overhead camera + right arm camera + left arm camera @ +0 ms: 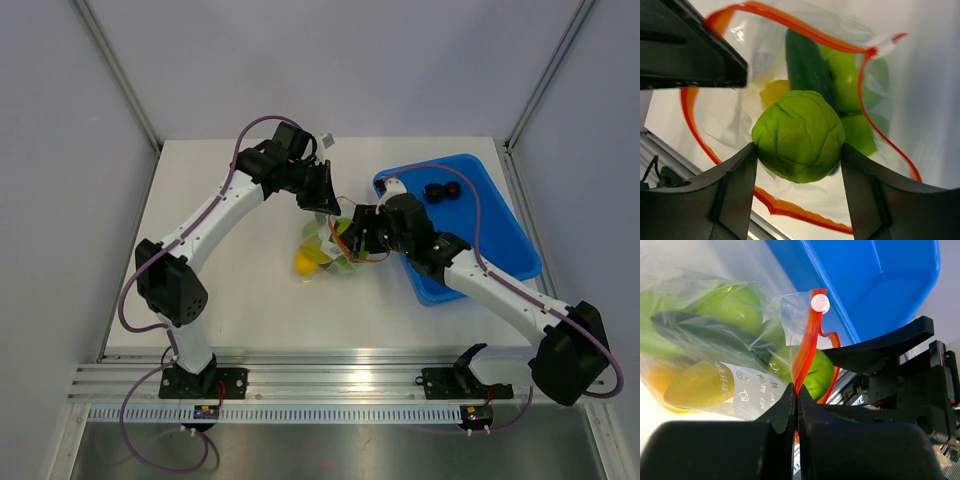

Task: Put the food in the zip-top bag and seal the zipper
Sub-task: Place the fake fruit in the zipper food storage bag, then adjust the zipper food storage bag at the center of the board.

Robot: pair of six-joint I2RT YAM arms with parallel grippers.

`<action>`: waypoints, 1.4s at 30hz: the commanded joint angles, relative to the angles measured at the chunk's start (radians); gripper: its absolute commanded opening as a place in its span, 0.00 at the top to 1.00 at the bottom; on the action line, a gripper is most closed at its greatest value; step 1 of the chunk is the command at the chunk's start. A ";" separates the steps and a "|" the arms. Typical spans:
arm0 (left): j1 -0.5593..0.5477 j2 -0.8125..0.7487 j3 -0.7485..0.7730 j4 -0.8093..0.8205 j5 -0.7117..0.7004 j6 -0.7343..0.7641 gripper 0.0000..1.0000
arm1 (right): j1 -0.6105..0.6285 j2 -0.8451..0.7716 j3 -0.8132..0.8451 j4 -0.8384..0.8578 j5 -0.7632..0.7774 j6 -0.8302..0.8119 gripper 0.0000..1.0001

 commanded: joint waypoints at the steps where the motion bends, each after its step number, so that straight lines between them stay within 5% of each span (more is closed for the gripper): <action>1: -0.002 -0.072 0.009 0.040 0.019 0.010 1.00 | 0.032 0.053 0.110 0.082 -0.081 -0.040 0.34; 6: -0.002 -0.066 0.009 0.040 0.025 0.010 1.00 | 0.039 0.026 0.111 0.036 -0.051 -0.118 0.06; 9: -0.002 -0.064 0.009 0.040 0.025 0.012 1.00 | 0.038 -0.034 0.082 0.007 0.064 -0.135 0.04; 17: -0.002 -0.060 0.007 0.047 0.033 0.010 1.00 | 0.016 -0.114 0.055 -0.080 0.281 -0.121 0.11; 28: -0.002 -0.063 0.015 0.044 0.031 0.012 1.00 | -0.070 -0.008 0.028 -0.110 0.217 -0.112 0.27; 36: -0.002 -0.066 0.024 0.021 0.040 0.044 1.00 | -0.070 0.079 0.093 -0.079 0.096 -0.158 0.52; 42: 0.004 -0.037 0.101 -0.045 0.028 0.101 1.00 | -0.068 0.081 0.130 -0.082 0.027 -0.129 1.00</action>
